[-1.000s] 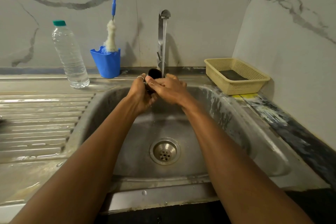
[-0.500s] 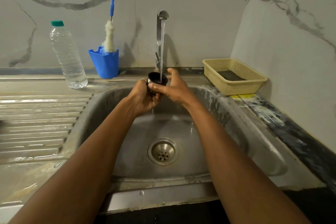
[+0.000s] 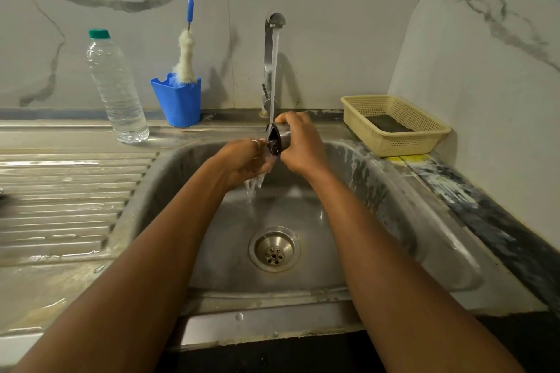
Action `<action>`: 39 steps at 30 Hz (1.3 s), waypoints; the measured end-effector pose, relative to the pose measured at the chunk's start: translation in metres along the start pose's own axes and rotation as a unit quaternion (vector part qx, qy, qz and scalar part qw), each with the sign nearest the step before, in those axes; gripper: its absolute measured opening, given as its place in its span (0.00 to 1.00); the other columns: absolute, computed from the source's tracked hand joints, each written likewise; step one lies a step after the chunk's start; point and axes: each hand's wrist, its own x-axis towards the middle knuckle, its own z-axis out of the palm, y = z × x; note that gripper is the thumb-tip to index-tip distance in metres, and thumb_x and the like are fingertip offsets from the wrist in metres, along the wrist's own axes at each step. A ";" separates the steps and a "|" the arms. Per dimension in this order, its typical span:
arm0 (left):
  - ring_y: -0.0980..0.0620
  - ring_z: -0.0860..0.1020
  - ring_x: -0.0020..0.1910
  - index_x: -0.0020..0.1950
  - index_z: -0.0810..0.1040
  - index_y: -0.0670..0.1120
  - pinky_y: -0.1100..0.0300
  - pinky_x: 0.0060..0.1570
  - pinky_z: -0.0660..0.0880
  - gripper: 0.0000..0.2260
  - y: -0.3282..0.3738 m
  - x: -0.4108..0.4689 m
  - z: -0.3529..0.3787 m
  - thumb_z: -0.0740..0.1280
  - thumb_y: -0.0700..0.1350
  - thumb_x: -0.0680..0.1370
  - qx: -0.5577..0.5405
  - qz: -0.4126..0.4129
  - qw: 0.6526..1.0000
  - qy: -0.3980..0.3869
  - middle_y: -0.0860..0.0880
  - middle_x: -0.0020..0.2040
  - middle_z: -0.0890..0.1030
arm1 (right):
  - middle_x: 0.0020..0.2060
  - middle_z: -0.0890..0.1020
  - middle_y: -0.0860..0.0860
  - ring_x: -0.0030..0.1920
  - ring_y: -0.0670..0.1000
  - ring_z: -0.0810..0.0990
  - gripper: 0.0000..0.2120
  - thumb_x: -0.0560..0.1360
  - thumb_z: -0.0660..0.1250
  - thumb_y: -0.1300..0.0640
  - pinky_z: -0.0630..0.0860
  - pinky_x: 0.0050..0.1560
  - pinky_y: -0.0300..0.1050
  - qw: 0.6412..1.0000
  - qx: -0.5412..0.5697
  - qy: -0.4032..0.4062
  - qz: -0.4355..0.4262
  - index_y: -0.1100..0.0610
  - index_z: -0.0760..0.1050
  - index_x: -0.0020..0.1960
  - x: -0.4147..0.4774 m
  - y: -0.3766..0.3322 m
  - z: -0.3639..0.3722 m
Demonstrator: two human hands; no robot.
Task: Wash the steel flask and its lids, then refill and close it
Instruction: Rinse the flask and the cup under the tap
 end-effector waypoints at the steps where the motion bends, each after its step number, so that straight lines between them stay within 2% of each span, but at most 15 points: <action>1: 0.52 0.78 0.40 0.54 0.78 0.39 0.56 0.54 0.76 0.08 0.000 0.001 0.000 0.59 0.35 0.83 0.006 0.003 1.000 -0.010 0.43 0.43 0.79 | 0.63 0.72 0.53 0.55 0.50 0.75 0.28 0.68 0.74 0.71 0.76 0.52 0.44 1.000 -0.012 0.007 -0.013 0.56 0.73 0.65 0.000 0.000 0.001; 3: 0.50 0.78 0.45 0.56 0.77 0.38 0.56 0.55 0.78 0.09 0.000 0.000 0.001 0.58 0.32 0.82 0.031 0.008 0.999 -0.017 0.42 0.48 0.80 | 0.63 0.73 0.53 0.58 0.53 0.77 0.30 0.67 0.75 0.71 0.78 0.54 0.48 0.998 -0.038 0.020 -0.038 0.56 0.73 0.66 0.001 0.002 0.002; 5: 0.49 0.79 0.49 0.60 0.77 0.39 0.58 0.49 0.80 0.13 0.000 -0.001 0.002 0.56 0.31 0.82 0.046 0.012 0.999 -0.013 0.40 0.53 0.81 | 0.63 0.74 0.54 0.59 0.55 0.76 0.31 0.67 0.75 0.71 0.78 0.56 0.50 0.996 -0.065 0.023 -0.054 0.55 0.73 0.66 0.002 0.002 0.002; 9: 0.51 0.81 0.44 0.62 0.78 0.39 0.62 0.38 0.81 0.13 -0.001 0.000 0.002 0.60 0.31 0.82 0.077 0.021 0.997 0.006 0.39 0.56 0.82 | 0.62 0.75 0.53 0.59 0.53 0.75 0.30 0.67 0.75 0.71 0.76 0.56 0.47 0.996 -0.062 0.011 -0.059 0.55 0.74 0.66 0.003 0.002 0.002; 11: 0.50 0.81 0.43 0.62 0.79 0.39 0.59 0.41 0.82 0.11 -0.003 0.003 0.001 0.63 0.32 0.81 0.084 0.033 0.996 0.025 0.38 0.56 0.83 | 0.60 0.75 0.52 0.56 0.50 0.74 0.28 0.67 0.73 0.71 0.73 0.53 0.40 1.000 0.005 -0.008 -0.007 0.56 0.75 0.65 0.003 0.000 0.000; 13: 0.50 0.82 0.43 0.61 0.79 0.40 0.55 0.50 0.81 0.11 -0.003 0.003 0.000 0.65 0.32 0.80 0.074 0.047 0.995 0.039 0.40 0.54 0.84 | 0.57 0.74 0.50 0.56 0.48 0.74 0.28 0.68 0.73 0.70 0.71 0.47 0.34 0.995 0.060 -0.045 0.064 0.57 0.75 0.66 0.002 0.000 -0.003; 14: 0.51 0.83 0.43 0.60 0.79 0.41 0.54 0.52 0.81 0.12 -0.003 0.002 0.000 0.65 0.32 0.79 0.070 0.053 0.995 0.042 0.41 0.52 0.85 | 0.56 0.75 0.49 0.55 0.49 0.75 0.27 0.68 0.73 0.69 0.71 0.44 0.34 0.990 0.078 -0.064 0.094 0.56 0.75 0.65 0.003 0.000 -0.004; 17: 0.52 0.83 0.42 0.58 0.80 0.41 0.58 0.46 0.81 0.11 -0.001 -0.001 0.002 0.64 0.32 0.80 0.086 0.068 0.992 0.063 0.41 0.51 0.84 | 0.55 0.78 0.52 0.54 0.51 0.77 0.26 0.70 0.73 0.68 0.76 0.45 0.40 0.974 0.120 -0.113 0.156 0.56 0.71 0.65 0.002 -0.001 -0.006; 22: 0.47 0.85 0.43 0.56 0.80 0.37 0.55 0.51 0.83 0.06 -0.002 0.004 -0.001 0.68 0.36 0.80 0.115 0.059 0.987 0.096 0.40 0.44 0.85 | 0.60 0.73 0.56 0.59 0.54 0.74 0.37 0.68 0.78 0.64 0.77 0.50 0.45 0.971 0.112 -0.139 0.157 0.58 0.60 0.68 0.003 0.001 -0.002; 25: 0.51 0.84 0.38 0.54 0.81 0.37 0.57 0.50 0.83 0.07 -0.003 0.005 -0.003 0.70 0.39 0.79 0.130 0.057 0.985 0.100 0.41 0.41 0.86 | 0.60 0.73 0.56 0.59 0.54 0.75 0.36 0.67 0.78 0.63 0.78 0.50 0.44 0.969 0.135 -0.129 0.163 0.57 0.62 0.68 0.003 0.003 -0.003; 28: 0.52 0.83 0.35 0.53 0.81 0.37 0.57 0.48 0.82 0.08 -0.003 0.005 -0.003 0.71 0.41 0.79 0.123 0.059 0.986 0.098 0.43 0.38 0.86 | 0.59 0.75 0.54 0.57 0.54 0.77 0.34 0.67 0.77 0.62 0.80 0.57 0.52 0.958 0.179 -0.135 0.181 0.56 0.66 0.69 0.003 0.005 -0.004; 32: 0.51 0.81 0.41 0.55 0.83 0.42 0.58 0.43 0.80 0.06 -0.003 0.004 -0.003 0.69 0.39 0.79 0.187 0.076 0.973 0.110 0.43 0.46 0.85 | 0.60 0.77 0.54 0.54 0.51 0.78 0.33 0.68 0.75 0.61 0.76 0.45 0.44 0.942 0.228 -0.152 0.196 0.53 0.68 0.70 0.000 0.002 -0.008; 34: 0.51 0.82 0.42 0.55 0.83 0.44 0.60 0.41 0.82 0.07 -0.004 0.005 -0.003 0.67 0.37 0.79 0.197 0.079 0.972 0.105 0.44 0.47 0.84 | 0.59 0.77 0.53 0.55 0.51 0.79 0.33 0.69 0.74 0.58 0.76 0.45 0.45 0.935 0.241 -0.150 0.215 0.52 0.67 0.71 -0.001 0.000 -0.008; 37: 0.51 0.83 0.39 0.52 0.84 0.44 0.54 0.49 0.83 0.05 -0.003 0.008 -0.004 0.68 0.39 0.80 0.200 0.072 0.970 0.119 0.43 0.45 0.85 | 0.56 0.78 0.55 0.54 0.54 0.81 0.27 0.71 0.72 0.57 0.83 0.52 0.56 0.904 0.305 -0.146 0.262 0.55 0.67 0.68 0.000 -0.003 -0.011; 39: 0.50 0.83 0.38 0.51 0.84 0.41 0.52 0.51 0.83 0.04 -0.002 0.009 -0.006 0.70 0.38 0.78 0.198 0.067 0.969 0.129 0.42 0.44 0.85 | 0.51 0.79 0.57 0.50 0.56 0.83 0.16 0.73 0.67 0.62 0.83 0.53 0.59 0.880 0.362 -0.156 0.264 0.60 0.70 0.59 0.001 -0.006 -0.013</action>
